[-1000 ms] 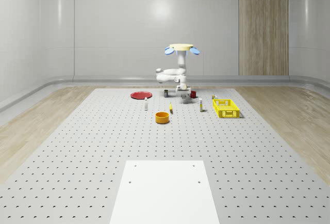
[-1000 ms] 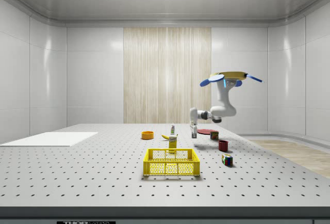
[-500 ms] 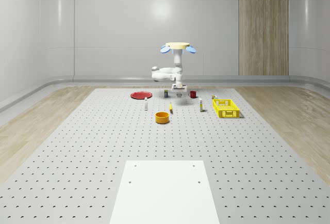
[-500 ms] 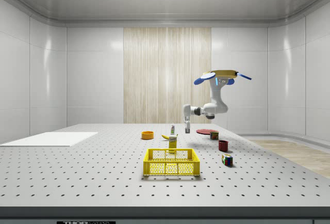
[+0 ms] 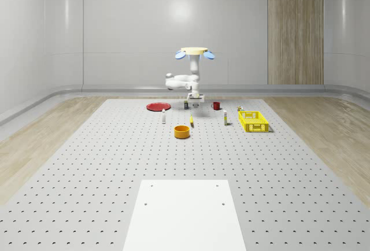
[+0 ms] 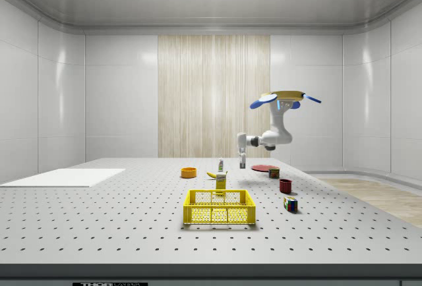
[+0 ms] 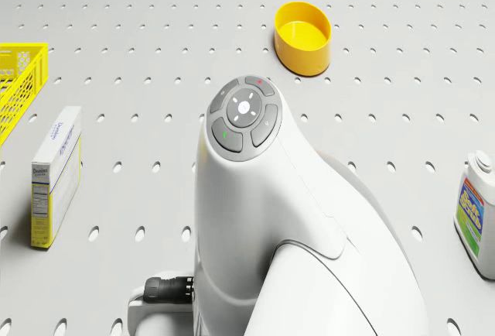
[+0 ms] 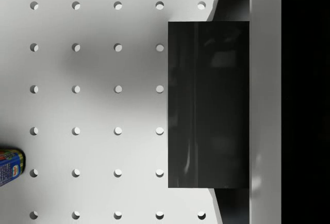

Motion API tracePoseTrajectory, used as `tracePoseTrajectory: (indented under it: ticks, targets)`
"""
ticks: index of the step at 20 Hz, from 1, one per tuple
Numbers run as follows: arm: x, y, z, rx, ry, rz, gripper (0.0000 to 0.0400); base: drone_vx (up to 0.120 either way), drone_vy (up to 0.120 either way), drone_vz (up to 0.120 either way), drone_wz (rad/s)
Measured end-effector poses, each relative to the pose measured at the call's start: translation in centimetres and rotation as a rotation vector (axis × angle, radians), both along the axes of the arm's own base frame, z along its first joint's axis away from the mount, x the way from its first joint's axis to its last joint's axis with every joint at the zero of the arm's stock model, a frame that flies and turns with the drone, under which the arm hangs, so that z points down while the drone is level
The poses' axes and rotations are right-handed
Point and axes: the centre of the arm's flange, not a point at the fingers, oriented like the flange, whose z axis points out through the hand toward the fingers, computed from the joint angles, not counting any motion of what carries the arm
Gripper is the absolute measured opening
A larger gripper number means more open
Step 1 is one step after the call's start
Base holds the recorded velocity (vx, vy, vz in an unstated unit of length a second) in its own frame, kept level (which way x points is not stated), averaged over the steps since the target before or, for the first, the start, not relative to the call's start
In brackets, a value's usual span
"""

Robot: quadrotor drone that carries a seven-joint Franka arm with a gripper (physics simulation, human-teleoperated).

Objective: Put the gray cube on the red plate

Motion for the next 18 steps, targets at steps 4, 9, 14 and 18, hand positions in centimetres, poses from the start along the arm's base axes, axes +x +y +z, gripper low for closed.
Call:
tracePoseTrajectory:
  ticks: [4, 9, 14, 18]
  targets:
    - [0.00, 0.00, -0.01, 0.000, 0.000, 0.000, 0.0250, -0.120, -0.120, 0.000, 0.000]
    - [0.00, 0.00, -0.01, 0.000, 0.000, 0.000, 0.0250, -0.120, -0.120, 0.000, 0.000]
    - [0.00, 0.00, -0.01, 0.000, 0.000, 0.000, 0.0250, -0.120, -0.120, 0.000, 0.000]
    - [0.00, 0.00, -0.01, 0.000, 0.000, 0.000, 0.0250, -0.120, -0.120, 0.000, 0.000]
